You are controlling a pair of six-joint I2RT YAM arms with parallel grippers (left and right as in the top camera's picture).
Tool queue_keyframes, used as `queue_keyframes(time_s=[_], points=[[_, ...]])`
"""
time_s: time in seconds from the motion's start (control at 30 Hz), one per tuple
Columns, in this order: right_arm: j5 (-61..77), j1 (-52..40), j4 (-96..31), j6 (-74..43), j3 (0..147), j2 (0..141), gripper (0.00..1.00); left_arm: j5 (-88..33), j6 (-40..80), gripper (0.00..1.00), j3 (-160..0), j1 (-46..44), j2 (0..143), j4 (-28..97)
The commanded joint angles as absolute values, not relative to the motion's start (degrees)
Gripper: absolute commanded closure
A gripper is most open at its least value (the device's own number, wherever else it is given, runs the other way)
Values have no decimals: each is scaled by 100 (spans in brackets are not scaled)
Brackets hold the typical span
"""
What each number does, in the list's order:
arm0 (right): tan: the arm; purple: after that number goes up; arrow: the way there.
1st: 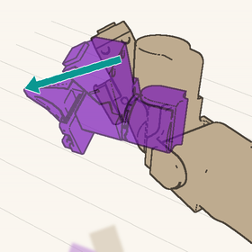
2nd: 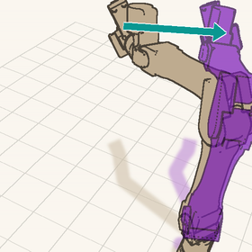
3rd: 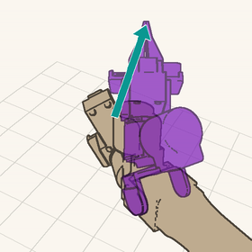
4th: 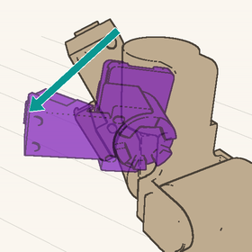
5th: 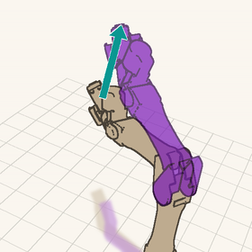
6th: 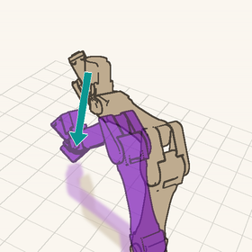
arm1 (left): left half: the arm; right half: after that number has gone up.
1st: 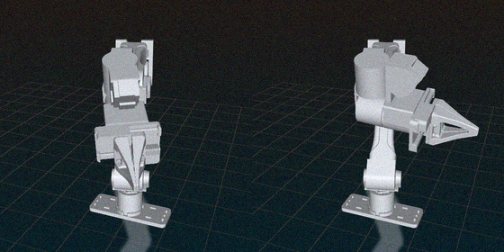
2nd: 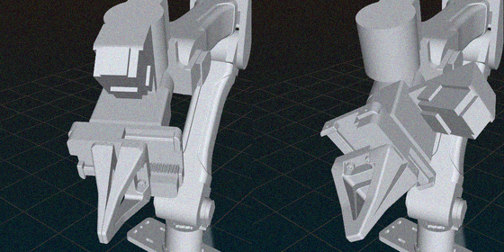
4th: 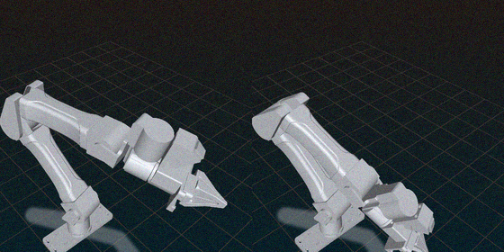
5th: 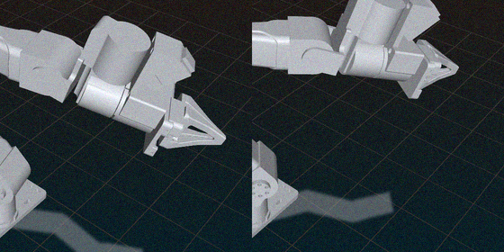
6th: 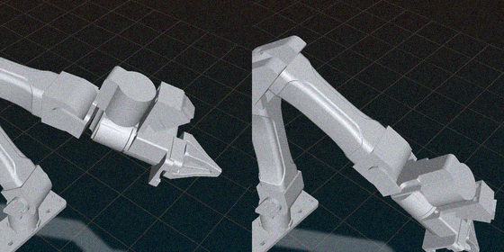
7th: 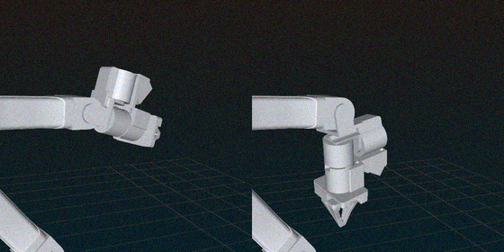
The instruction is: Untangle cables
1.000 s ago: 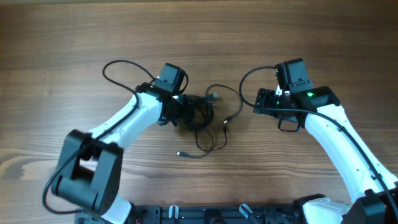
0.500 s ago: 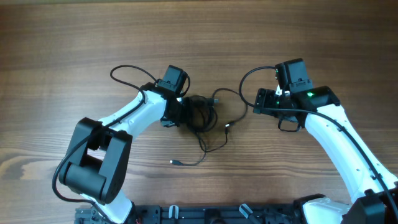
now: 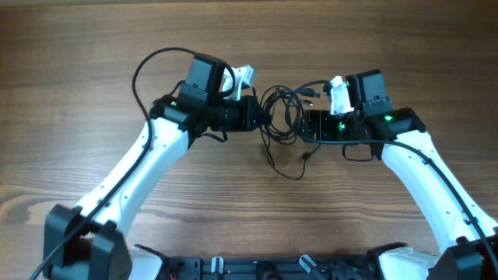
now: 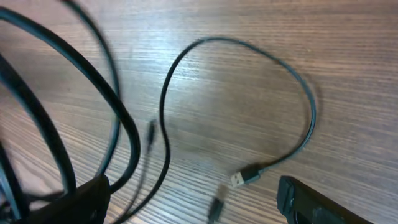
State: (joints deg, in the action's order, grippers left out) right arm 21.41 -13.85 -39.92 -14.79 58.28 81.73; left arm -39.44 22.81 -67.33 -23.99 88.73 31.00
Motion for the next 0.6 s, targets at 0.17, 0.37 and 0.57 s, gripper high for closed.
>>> queue_keyframes(time_s=[0.17,0.37,0.57], points=[[2305,-1393,-3669,-1594,5913,8114,14,-4692,2137,96,-6812,-2427,8656,3089],[3052,-1393,-3610,-1640,5913,8114,5,-4250,2117,96,-6810,-2427,8659,3402],[3603,-1393,-3326,-1522,5913,8114,5,-4421,2121,96,-6810,-2427,8659,3404]])
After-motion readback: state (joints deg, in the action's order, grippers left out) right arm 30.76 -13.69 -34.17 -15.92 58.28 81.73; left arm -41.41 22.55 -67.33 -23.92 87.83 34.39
